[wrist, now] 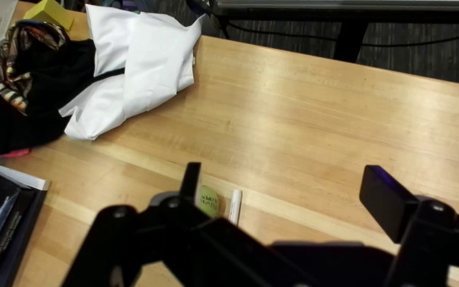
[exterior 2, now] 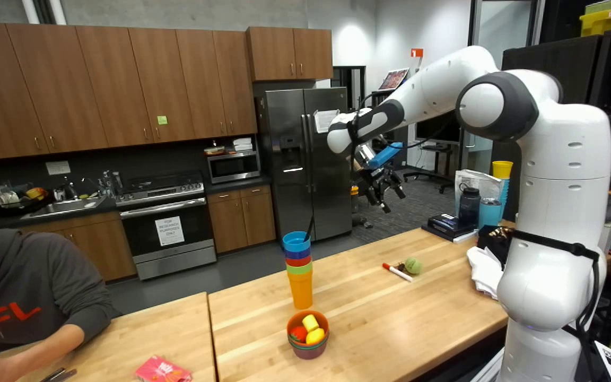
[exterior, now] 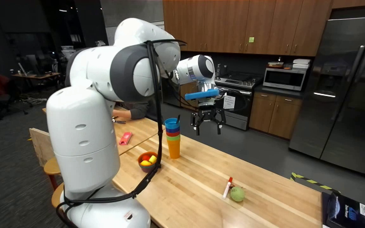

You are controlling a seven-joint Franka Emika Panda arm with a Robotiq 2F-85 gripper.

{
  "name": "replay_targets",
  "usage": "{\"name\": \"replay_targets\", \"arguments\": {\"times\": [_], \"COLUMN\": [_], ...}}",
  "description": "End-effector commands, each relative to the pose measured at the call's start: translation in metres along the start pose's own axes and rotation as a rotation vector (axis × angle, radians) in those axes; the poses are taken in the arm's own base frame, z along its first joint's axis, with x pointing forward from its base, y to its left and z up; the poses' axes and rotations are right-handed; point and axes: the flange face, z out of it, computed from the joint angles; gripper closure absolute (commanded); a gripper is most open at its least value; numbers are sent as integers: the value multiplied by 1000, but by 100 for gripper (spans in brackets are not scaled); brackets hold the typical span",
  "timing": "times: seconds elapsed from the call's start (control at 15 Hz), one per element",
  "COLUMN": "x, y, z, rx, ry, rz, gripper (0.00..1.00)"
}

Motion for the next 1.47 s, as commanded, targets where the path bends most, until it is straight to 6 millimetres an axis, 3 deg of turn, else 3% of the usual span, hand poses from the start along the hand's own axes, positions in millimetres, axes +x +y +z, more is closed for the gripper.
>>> {"name": "replay_targets", "arguments": {"times": [0.0, 0.07, 0.27, 1.2, 1.4], "x": [24, 15, 28, 27, 30], "y": [0, -4, -5, -4, -9], "z": [-12, -1, -3, -6, -19], "rx": [-19, -6, -9, -8, 57], "ry": [-71, -41, -62, -65, 106], "rz": [-49, -24, -37, -41, -44], "gripper": [0, 0, 0, 0, 0]}}
